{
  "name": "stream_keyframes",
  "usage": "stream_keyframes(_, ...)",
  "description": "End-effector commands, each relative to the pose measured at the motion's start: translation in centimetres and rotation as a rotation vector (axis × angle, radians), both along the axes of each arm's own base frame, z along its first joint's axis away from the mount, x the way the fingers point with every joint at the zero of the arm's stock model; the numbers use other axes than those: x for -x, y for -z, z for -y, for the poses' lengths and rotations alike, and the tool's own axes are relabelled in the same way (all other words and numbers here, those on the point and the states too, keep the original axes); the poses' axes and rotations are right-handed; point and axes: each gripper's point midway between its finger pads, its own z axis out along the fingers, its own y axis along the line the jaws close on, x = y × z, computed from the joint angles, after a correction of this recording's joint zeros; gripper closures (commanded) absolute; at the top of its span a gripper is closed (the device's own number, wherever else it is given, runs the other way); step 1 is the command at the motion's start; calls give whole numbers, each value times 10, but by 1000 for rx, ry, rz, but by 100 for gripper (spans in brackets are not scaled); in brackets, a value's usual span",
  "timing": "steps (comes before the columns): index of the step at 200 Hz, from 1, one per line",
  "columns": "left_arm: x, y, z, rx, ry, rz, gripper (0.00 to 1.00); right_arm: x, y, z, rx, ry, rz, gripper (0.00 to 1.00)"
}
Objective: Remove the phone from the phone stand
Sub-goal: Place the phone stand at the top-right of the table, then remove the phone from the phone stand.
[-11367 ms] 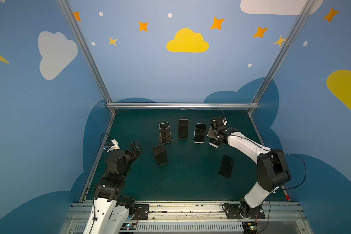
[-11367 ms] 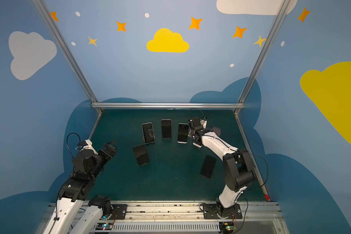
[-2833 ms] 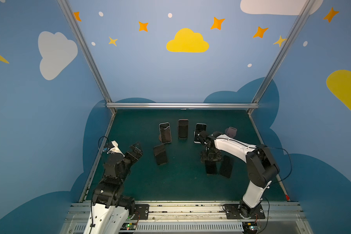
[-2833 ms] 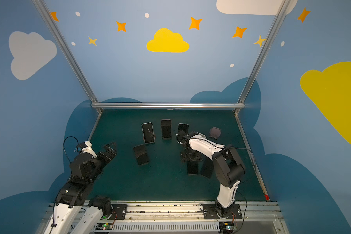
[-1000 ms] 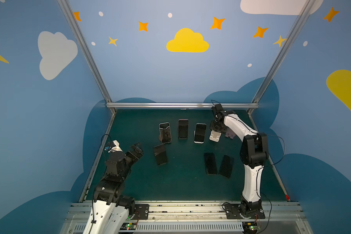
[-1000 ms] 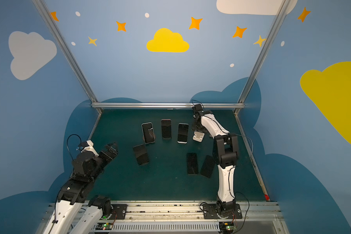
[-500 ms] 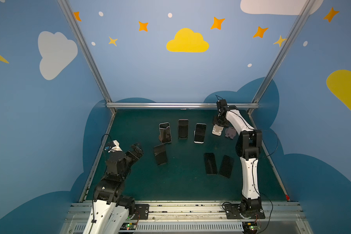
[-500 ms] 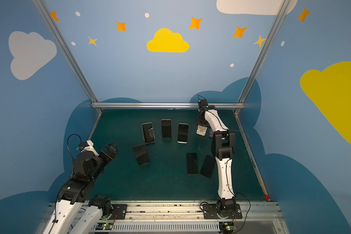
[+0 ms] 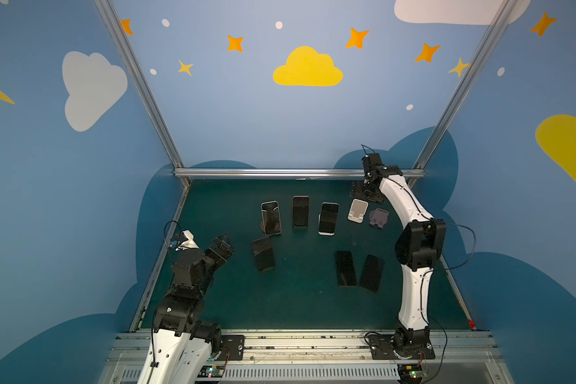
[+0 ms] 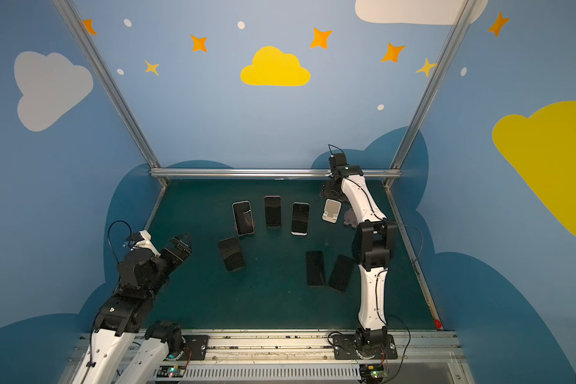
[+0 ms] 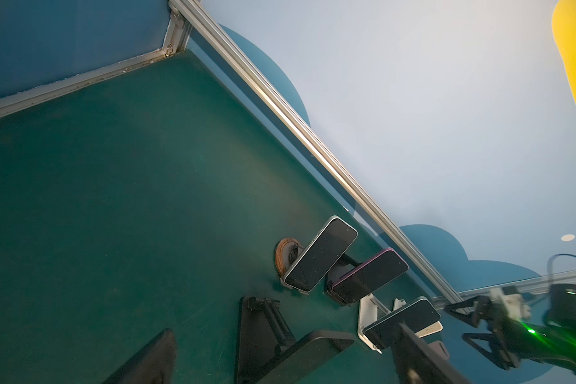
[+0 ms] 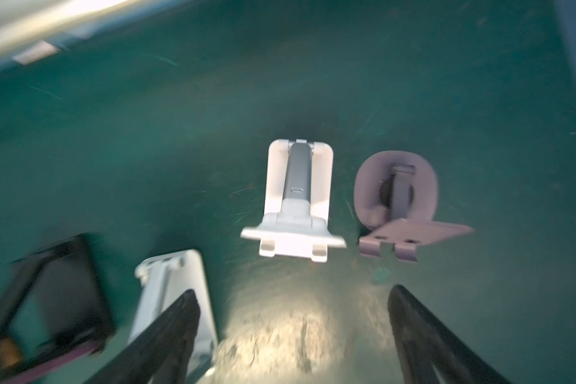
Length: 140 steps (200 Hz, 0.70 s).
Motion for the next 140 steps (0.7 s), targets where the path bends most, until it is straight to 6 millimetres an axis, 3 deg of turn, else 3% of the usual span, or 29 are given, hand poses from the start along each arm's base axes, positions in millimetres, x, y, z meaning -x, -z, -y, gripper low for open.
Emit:
stream_keyframes(1, -2, 3, -2, -11, -6, -11, 0, 35, -20, -10, -47, -14, 0, 11)
stream_keyframes(33, -1, 4, -3, -9, -9, -11, 0, 81, -48, -51, -38, -148, 168, 12)
stream_keyframes(67, 1, 2, -1, -5, 1, 2, 0, 99, -98, -85, -17, -295, 489, 13)
stream_keyframes(88, 0, -1, 2, 0, 21, 21, 0, 99, -92, -97, -19, -290, 628, 11)
stream_keyframes(114, -1, -2, 4, 4, 31, 22, 0, 101, -62, -123, -62, -401, 487, 10)
stream_keyframes(140, 0, -1, 4, 8, 27, 23, 0, 83, -31, -117, 30, -308, 413, 7)
